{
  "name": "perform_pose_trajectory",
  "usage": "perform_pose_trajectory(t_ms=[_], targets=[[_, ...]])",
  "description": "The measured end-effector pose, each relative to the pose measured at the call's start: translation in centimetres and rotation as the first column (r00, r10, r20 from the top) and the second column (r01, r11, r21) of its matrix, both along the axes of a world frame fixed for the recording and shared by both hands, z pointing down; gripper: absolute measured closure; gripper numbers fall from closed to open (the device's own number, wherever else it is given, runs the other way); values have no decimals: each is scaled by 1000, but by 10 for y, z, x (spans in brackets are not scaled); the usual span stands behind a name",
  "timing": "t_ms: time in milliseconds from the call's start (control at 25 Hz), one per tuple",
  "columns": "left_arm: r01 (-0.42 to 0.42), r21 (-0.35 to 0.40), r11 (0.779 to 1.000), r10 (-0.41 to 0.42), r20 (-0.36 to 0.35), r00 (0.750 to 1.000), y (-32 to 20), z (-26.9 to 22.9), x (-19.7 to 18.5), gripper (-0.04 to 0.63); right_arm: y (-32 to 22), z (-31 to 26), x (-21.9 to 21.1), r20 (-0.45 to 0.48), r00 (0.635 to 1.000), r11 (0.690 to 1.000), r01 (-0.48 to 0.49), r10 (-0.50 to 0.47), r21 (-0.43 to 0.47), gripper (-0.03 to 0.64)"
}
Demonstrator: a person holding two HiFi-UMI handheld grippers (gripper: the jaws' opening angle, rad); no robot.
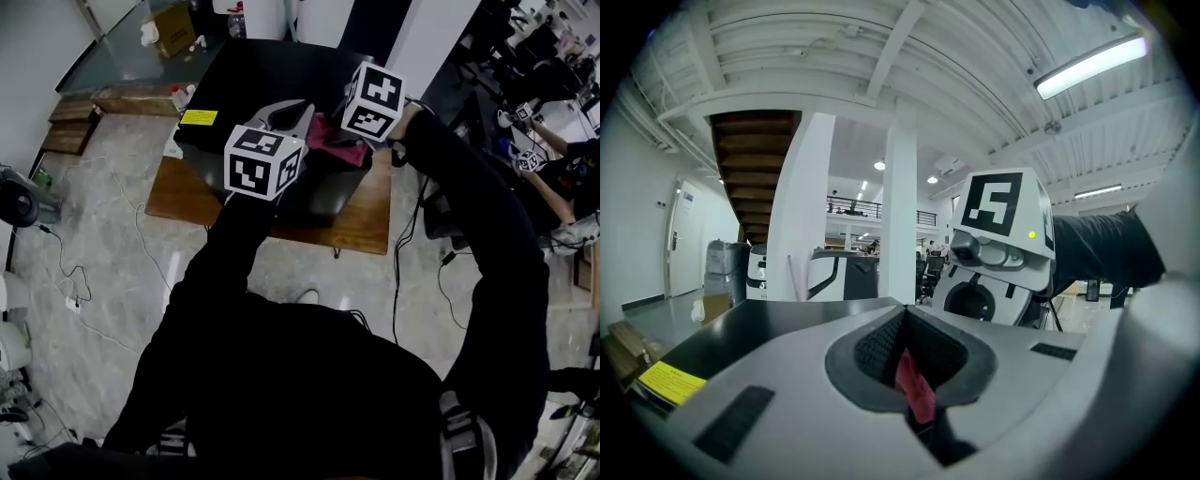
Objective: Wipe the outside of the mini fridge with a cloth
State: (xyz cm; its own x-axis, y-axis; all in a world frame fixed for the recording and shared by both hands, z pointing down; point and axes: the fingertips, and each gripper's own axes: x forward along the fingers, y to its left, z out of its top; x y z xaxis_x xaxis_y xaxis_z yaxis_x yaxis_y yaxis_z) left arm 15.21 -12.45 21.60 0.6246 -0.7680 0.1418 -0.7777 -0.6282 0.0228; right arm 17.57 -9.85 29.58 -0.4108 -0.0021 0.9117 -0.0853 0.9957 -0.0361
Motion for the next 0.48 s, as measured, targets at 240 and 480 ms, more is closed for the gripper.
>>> perform_pose_trajectory(t_ms=[240,480], targets=[[19,96,995,-17,-23,1000,22,-34,-52,589,13,-57,-24,177,983,977,-83,48,195,534],[16,175,984,8,-134,991,57,-58,-148,589,38,-100,-103,470,879,887,-278,81,367,531]])
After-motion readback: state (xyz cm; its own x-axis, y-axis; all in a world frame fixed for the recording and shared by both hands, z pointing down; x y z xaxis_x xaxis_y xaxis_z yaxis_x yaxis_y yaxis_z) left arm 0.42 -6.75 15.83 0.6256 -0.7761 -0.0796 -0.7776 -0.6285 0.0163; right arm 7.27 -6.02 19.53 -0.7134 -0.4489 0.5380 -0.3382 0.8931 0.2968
